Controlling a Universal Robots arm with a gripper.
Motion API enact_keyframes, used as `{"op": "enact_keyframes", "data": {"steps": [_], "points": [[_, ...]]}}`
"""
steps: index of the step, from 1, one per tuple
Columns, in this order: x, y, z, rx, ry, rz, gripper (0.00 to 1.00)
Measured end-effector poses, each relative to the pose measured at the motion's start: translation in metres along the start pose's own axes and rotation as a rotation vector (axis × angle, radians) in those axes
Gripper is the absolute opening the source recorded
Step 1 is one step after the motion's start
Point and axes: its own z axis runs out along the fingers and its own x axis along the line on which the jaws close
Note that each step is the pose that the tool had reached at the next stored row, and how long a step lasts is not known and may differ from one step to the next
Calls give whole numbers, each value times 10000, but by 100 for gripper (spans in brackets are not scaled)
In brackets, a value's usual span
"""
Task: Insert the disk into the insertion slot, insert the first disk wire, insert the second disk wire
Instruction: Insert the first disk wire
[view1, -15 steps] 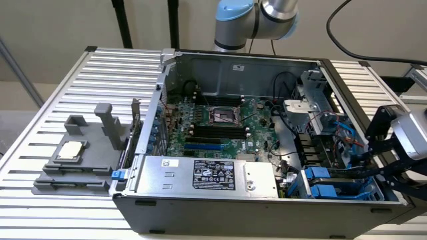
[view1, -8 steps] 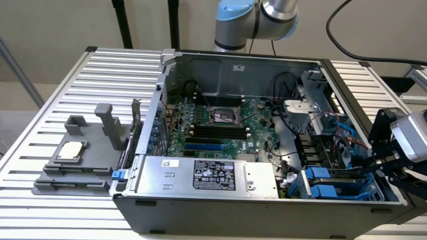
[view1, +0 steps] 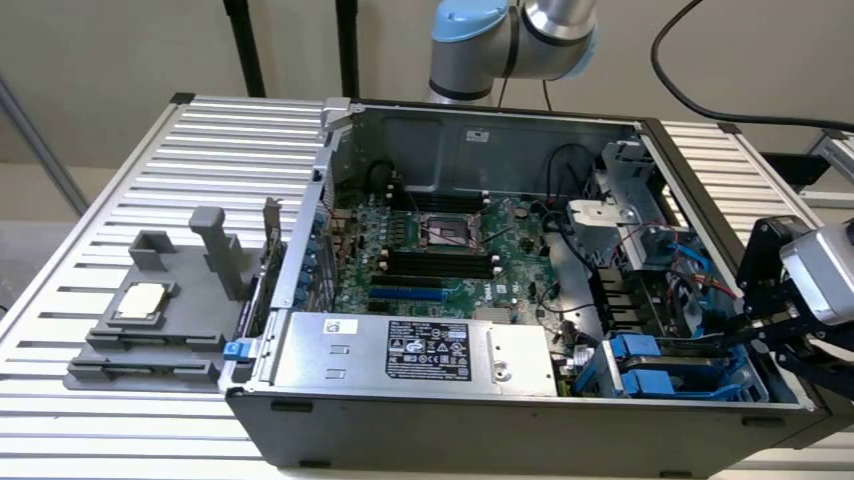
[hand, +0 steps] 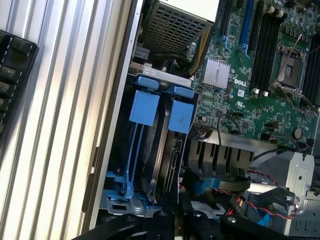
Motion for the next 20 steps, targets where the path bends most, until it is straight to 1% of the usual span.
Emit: {"op": "enact_keyframes", "data": {"steps": [4, 7, 12, 13, 14, 15, 18, 20], "points": [[-9, 30, -13, -9, 0, -30, 16], [-34, 80, -62, -15, -2, -51, 16], [-69, 259, -68, -18, 3, -58, 16], [-74, 284, -68, -19, 10, -58, 16], [-76, 300, -66, -15, 34, -50, 16], [-77, 305, -64, -14, 105, -37, 16], [-77, 309, -53, -11, 425, -19, 16], [-78, 313, -42, 13, 575, -2, 16]]}}
